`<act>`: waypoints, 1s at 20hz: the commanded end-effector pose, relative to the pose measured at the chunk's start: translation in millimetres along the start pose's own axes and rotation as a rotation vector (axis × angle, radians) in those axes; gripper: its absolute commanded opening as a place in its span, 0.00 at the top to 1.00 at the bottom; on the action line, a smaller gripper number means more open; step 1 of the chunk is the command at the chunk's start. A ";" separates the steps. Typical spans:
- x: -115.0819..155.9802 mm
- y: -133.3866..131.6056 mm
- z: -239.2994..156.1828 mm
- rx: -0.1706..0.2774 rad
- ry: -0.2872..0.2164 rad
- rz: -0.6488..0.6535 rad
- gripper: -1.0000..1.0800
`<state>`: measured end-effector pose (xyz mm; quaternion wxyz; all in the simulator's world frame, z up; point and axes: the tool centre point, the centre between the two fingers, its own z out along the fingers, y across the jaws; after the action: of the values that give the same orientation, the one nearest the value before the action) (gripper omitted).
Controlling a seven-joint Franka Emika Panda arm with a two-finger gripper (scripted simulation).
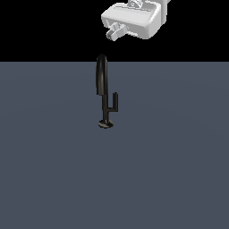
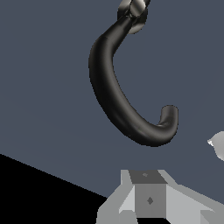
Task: Turn on the faucet by rotating a designated handle.
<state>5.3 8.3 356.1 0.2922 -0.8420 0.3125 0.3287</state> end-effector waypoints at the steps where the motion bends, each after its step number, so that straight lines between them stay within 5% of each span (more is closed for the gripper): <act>1: 17.8 -4.3 1.4 0.041 -0.043 0.039 1.00; 20: 166.3 -17.2 39.9 0.388 -0.403 0.379 1.00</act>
<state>95.5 -8.2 225.7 0.4271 -0.6356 0.4469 0.4624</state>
